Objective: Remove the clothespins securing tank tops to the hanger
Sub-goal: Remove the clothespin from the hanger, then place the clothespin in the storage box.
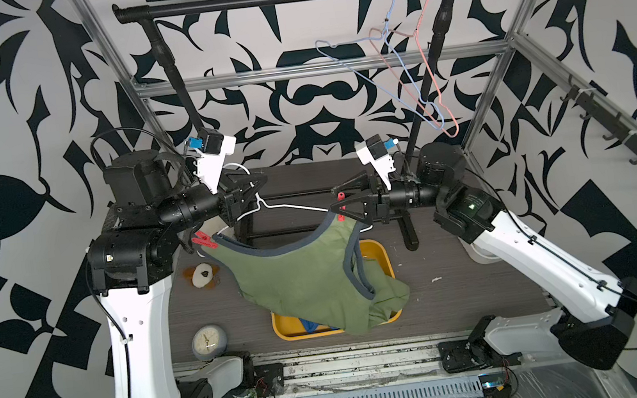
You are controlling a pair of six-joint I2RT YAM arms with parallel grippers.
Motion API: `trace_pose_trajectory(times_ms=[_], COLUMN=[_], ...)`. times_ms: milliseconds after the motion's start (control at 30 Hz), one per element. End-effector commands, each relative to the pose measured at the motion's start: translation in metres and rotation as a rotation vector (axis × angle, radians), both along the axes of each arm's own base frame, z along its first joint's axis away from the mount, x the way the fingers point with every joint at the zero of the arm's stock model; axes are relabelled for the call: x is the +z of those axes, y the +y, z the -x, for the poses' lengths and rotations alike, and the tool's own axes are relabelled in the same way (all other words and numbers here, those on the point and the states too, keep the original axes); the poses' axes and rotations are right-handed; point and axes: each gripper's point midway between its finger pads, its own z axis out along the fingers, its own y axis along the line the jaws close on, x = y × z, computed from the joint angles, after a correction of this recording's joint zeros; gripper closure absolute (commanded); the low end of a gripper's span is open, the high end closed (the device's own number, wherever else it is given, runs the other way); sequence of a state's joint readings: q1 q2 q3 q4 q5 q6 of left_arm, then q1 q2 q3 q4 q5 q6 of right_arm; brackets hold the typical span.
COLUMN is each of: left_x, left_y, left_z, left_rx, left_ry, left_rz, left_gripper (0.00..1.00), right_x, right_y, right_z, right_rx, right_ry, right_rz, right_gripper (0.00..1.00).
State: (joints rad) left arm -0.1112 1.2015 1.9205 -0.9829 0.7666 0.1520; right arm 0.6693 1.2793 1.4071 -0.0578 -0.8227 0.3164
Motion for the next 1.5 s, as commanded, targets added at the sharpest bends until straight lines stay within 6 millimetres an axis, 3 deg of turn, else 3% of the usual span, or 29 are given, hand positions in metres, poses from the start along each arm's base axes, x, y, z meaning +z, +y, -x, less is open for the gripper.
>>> trace_pose_trajectory(times_ms=[0, 267, 533, 667, 800, 1033, 1300, 1467], left_x=[0.007, 0.005, -0.007, -0.011, -0.009, -0.006, -0.004, 0.002], left_y=[-0.002, -0.002, -0.005, -0.003, -0.003, -0.007, -0.010, -0.012], left_z=[0.005, 0.005, 0.001, 0.000, 0.002, 0.003, 0.006, 0.009], left_rx=[-0.020, -0.019, -0.035, -0.026, -0.020, -0.044, -0.071, -0.088], left_ry=[-0.026, -0.020, 0.016, 0.016, -0.004, -0.023, -0.037, -0.051], left_rz=[0.019, 0.019, 0.021, 0.010, -0.001, -0.007, -0.010, -0.003], left_gripper=[0.98, 0.97, 0.97, 0.97, 0.97, 0.96, 0.95, 0.94], right_x=[0.039, 0.039, 0.050, 0.055, 0.046, -0.014, -0.125, -0.178], right_y=[-0.007, -0.007, -0.008, -0.008, -0.023, -0.084, -0.194, -0.275], right_z=[0.010, 0.011, 0.002, -0.012, -0.030, -0.046, -0.101, -0.141], right_rx=[-0.006, 0.002, -0.048, -0.118, -0.285, -0.611, -1.124, -1.413], right_ry=[-0.104, -0.103, -0.116, -0.113, -0.105, -0.044, 0.143, 0.289], right_rz=[-0.077, -0.081, -0.115, -0.123, -0.067, 0.109, 0.410, 0.493], right_gripper=[0.53, 0.70, 0.95, 0.99, 1.00, 1.00, 1.00, 1.00])
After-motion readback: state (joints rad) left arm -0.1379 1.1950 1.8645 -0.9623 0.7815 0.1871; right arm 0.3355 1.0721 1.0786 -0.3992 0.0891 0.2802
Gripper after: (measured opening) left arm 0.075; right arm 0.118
